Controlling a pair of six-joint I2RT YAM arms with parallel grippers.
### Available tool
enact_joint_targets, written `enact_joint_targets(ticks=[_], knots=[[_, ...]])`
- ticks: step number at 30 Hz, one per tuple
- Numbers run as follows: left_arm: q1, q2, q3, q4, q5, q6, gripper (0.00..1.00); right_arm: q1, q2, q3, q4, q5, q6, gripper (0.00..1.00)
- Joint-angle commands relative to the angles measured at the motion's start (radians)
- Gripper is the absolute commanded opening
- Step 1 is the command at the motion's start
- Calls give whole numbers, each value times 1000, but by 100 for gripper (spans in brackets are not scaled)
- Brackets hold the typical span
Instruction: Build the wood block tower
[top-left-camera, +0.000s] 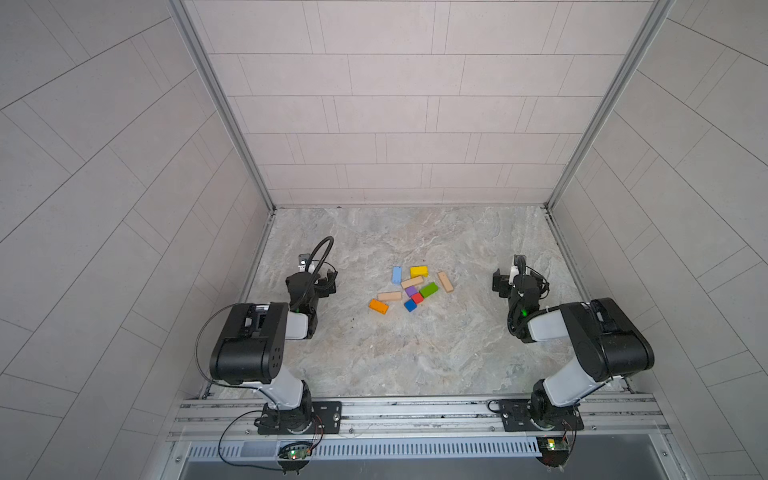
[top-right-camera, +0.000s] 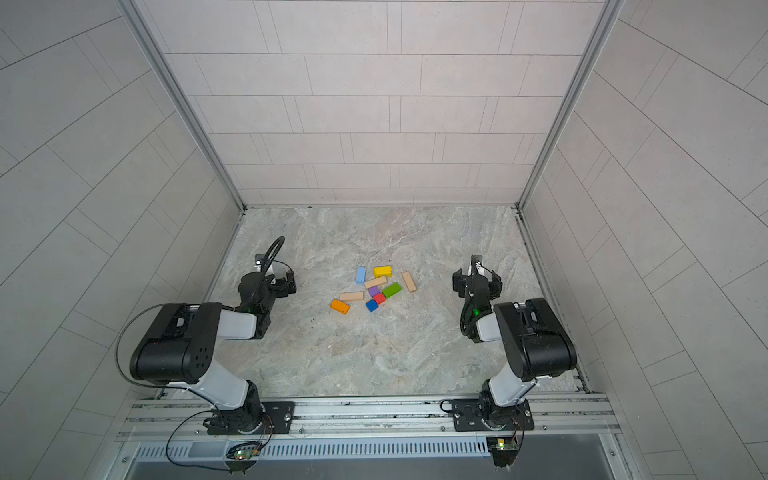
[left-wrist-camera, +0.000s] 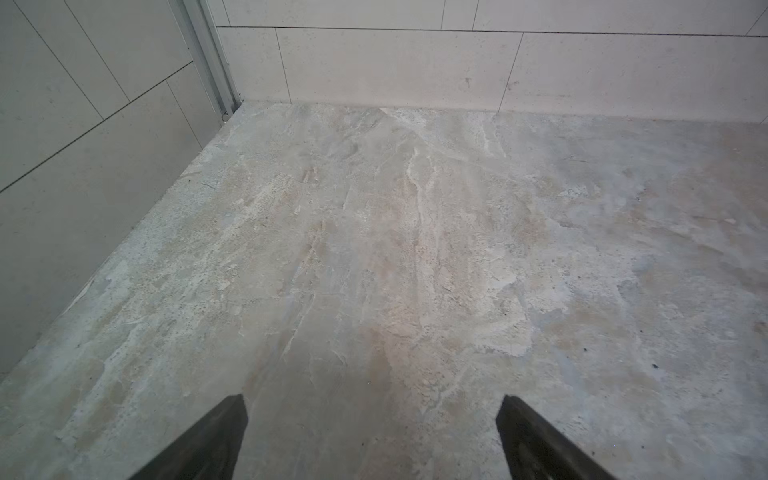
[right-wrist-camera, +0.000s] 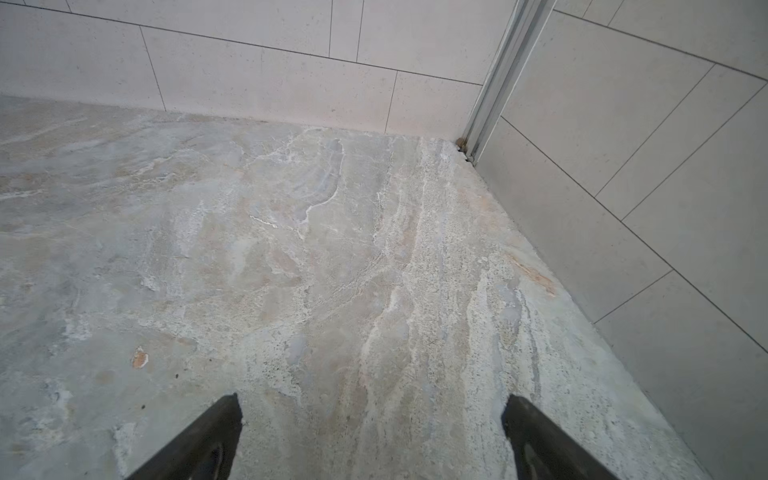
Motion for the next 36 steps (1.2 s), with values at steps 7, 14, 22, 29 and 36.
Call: enact_joint_targets(ticks=[7,14,22,29,36], knots=[[-4,-15,14,13,-4,5,100,1,-13,10,-1,-2,-9,99],[-2,-14,16,10,-2,6,100,1,-12,10,-1,-2,-9,99],[-3,-14,16,9,6,11,100,1,-13,9,1,-3,-11,99],[-22,-38,21,-17,-70,8,100,13,-90,57,-155,-6,-32,99],[-101,-158,189,-391,-243,51,100,78,-223,265,-638,102,10,99]])
